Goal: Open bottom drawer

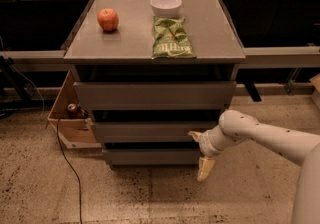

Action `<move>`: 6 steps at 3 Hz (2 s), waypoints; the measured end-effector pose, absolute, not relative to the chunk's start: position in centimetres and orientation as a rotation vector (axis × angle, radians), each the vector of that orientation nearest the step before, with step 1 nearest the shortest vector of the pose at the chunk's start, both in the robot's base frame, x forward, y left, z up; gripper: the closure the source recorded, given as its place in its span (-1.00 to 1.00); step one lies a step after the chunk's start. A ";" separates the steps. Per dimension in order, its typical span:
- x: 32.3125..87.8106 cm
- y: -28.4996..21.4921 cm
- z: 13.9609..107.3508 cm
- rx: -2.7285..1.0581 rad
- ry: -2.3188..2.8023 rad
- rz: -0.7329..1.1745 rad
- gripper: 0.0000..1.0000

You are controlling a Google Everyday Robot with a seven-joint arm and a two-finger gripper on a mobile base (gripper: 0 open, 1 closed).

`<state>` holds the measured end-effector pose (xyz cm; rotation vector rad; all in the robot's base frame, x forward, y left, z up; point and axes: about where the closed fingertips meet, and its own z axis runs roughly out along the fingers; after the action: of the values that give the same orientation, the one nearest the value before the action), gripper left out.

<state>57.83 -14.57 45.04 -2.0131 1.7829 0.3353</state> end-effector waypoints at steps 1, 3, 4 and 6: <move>57.8 -14.6 45.0 -2.013 1.783 0.335 -1.00; 57.2 -14.8 38.3 -1.883 1.850 0.375 -1.00; 57.7 -14.8 34.1 -1.845 1.826 0.390 -1.00; 59.5 -15.0 29.3 -1.830 1.787 0.398 -1.00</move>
Offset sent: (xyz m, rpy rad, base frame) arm -0.0118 -0.0065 -0.0787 0.0739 0.0702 -0.1607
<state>59.46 -15.02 29.26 -1.8295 1.7875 0.3981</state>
